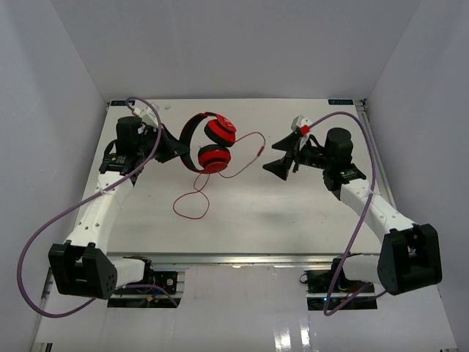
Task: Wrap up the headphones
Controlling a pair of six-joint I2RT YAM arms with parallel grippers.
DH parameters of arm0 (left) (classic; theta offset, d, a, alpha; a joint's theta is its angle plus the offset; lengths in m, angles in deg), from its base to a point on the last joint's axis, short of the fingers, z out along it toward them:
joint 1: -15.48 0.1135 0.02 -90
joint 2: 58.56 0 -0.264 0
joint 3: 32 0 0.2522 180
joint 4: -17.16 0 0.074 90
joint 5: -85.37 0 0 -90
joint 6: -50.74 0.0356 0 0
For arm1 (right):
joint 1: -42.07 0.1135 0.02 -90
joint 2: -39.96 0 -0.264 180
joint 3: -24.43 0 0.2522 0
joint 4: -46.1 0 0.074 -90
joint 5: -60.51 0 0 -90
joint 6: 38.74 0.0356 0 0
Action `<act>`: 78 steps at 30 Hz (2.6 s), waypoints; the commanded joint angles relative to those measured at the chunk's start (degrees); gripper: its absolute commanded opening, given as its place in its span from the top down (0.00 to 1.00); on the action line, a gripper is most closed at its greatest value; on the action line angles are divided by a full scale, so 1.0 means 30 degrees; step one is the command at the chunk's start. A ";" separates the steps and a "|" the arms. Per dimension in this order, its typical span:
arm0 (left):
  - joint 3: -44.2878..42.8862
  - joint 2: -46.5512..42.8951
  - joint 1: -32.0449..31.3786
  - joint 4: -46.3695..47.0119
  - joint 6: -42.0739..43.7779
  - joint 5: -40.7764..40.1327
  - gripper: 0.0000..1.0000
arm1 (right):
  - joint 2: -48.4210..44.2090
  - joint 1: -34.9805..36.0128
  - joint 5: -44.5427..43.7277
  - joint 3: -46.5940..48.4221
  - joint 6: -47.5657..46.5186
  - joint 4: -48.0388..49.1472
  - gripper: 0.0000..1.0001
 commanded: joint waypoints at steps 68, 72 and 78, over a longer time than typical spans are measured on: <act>-1.0224 0.0672 -0.7978 0.2158 -0.7559 -0.4926 1.00 | 0.3733 -0.1753 0.6366 -0.0163 -0.2967 0.0135 0.03; -1.0545 0.0584 -0.7978 0.1706 -0.6947 -0.5545 1.00 | 0.2624 -0.1797 0.4106 -0.0686 -0.7833 -0.2504 0.03; -1.0918 0.0594 -0.7978 0.1237 -0.6251 -0.5908 1.00 | 0.2329 -0.1726 0.8072 0.1410 -2.1492 -1.6367 0.06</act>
